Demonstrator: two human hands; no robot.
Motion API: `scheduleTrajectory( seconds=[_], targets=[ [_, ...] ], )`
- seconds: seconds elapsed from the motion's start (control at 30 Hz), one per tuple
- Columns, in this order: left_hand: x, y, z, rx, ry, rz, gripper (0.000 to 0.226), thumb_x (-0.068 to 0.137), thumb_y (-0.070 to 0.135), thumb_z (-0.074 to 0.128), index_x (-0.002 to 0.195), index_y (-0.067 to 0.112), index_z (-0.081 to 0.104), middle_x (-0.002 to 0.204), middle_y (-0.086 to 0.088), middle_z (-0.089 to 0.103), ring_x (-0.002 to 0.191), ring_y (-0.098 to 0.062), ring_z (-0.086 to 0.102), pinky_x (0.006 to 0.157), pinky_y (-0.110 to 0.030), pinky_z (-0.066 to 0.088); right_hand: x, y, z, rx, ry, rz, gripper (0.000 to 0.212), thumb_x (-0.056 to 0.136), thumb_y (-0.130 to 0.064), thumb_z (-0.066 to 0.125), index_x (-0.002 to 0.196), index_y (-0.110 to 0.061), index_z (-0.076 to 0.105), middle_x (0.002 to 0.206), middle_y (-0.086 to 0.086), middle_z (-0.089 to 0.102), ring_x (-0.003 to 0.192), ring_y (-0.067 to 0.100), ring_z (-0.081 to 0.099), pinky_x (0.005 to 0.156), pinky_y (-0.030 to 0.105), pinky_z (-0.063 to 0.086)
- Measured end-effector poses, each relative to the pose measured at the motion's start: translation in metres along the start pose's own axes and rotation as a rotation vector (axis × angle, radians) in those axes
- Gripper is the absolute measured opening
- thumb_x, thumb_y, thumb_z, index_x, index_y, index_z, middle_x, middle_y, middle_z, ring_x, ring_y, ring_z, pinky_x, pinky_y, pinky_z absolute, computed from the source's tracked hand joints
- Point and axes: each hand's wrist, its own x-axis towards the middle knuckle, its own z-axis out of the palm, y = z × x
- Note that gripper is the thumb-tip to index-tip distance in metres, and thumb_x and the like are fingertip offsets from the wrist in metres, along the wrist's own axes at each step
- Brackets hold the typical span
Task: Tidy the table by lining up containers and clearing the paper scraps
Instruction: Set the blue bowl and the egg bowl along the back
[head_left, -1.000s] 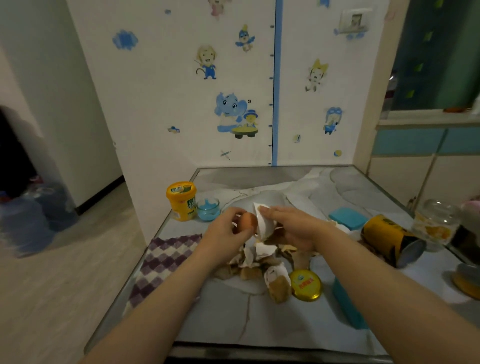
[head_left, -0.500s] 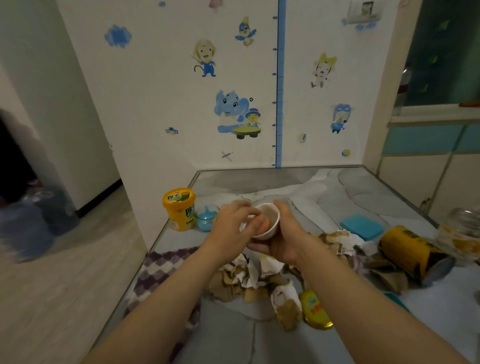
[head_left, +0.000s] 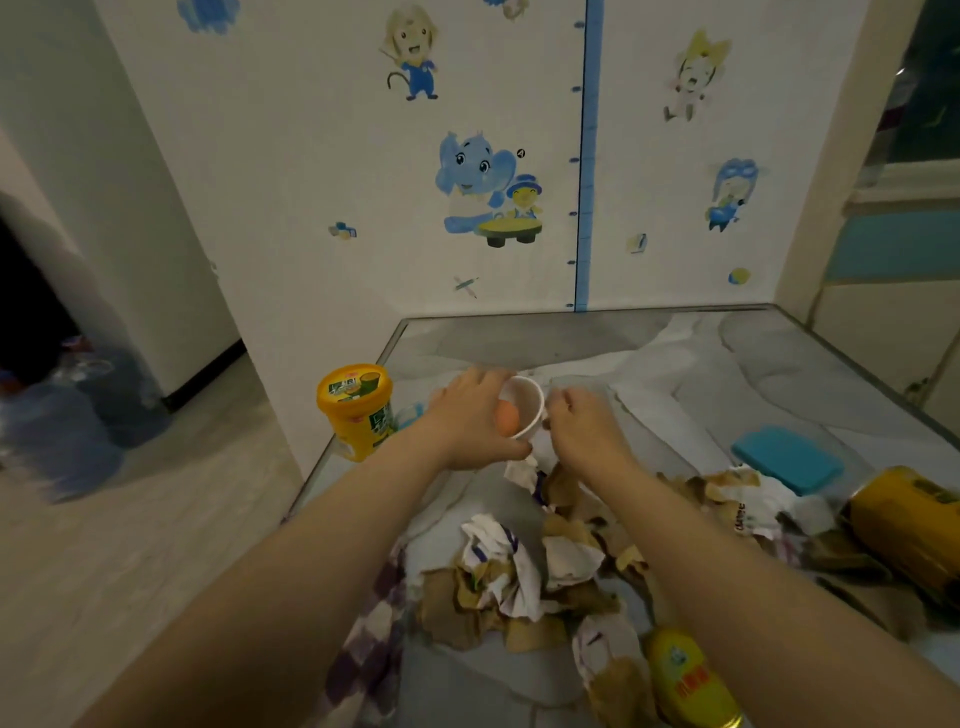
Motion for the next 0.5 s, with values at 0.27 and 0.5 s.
scheduleTrajectory(
  seconds=[0.27, 0.5],
  targets=[
    [0.031, -0.026, 0.016, 0.274, -0.095, -0.088, 0.09, 0.071, 0.065, 0.066, 0.143, 0.028, 0.028, 0.14, -0.007, 0.039, 0.129, -0.031, 0.035, 0.104, -0.046, 0.023, 0.024, 0.035, 0.025, -0.706, -0.359, -0.199, 0.044, 0.098, -0.022, 0.047, 0.142, -0.025, 0.041, 0.141, 0.005, 0.042, 0.128, 0.027, 0.039, 0.107, 0.041, 0.034],
    [0.046, -0.027, 0.029, 0.354, -0.173, -0.066, 0.088, 0.072, 0.064, 0.065, 0.144, 0.027, 0.028, 0.137, -0.007, 0.042, 0.128, -0.032, 0.035, 0.104, -0.048, 0.023, 0.018, 0.027, 0.028, -0.765, -0.485, -0.235, 0.031, 0.1, -0.032, 0.038, 0.123, -0.025, 0.058, 0.121, 0.003, 0.06, 0.107, 0.024, 0.054, 0.097, 0.038, 0.039]
  ],
)
